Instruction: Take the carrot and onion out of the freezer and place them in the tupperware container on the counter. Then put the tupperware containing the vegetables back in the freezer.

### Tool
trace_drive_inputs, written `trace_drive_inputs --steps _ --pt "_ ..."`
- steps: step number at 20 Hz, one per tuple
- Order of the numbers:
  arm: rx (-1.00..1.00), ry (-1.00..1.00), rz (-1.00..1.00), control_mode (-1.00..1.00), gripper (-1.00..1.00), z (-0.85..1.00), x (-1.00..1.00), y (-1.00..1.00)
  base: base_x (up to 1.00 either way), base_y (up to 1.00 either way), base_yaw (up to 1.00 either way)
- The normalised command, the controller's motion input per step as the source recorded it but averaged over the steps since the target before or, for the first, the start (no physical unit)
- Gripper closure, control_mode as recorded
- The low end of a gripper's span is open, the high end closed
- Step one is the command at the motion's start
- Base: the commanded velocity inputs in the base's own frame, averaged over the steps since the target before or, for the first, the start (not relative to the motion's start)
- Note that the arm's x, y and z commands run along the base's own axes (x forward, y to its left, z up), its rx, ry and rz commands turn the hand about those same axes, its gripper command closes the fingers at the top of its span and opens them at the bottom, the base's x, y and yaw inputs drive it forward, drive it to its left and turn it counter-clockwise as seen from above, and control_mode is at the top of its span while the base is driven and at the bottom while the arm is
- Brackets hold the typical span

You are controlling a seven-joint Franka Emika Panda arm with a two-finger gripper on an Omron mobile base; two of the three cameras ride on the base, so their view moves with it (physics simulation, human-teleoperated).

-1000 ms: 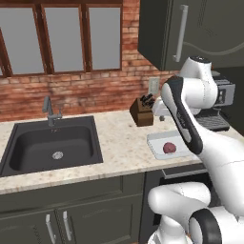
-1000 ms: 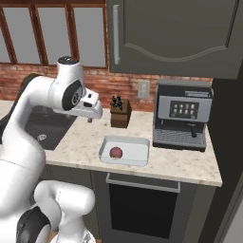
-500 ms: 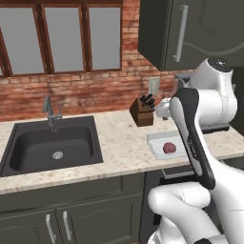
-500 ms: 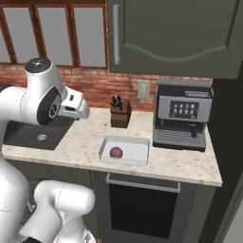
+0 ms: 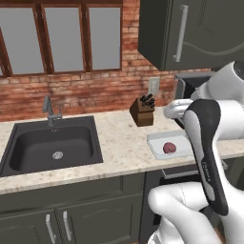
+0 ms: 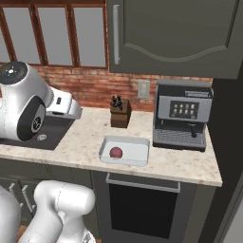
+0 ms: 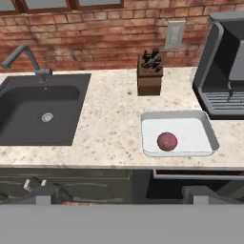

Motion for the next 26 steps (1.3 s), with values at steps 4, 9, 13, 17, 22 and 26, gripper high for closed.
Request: trace_drive_inputs --steps 4,9,13,17,22,26 --pt "0.00 -0.09 0.00 -1.00 -1.00 0.00 -0.21 -0.05 0.00 0.00 0.00" --pt "0.00 0.00 0.00 -1.00 -1.00 0.00 0.00 -0.01 0.00 0.00 0.00" --pt "0.00 0.00 0.00 -1.00 -1.00 0.00 0.00 0.00 0.00 0.00 0.00" --pt "0.00 0.00 0.00 1.00 -1.00 0.00 -0.03 0.00 -0.11 -0.02 0.00" --pt "0.00 0.00 0.00 1.00 -1.00 0.00 0.00 0.00 -0.94 -0.54 -0.02" --pt "0.00 0.00 0.00 1.00 -1.00 0.00 0.00 0.00 -1.00 -0.85 0.00"
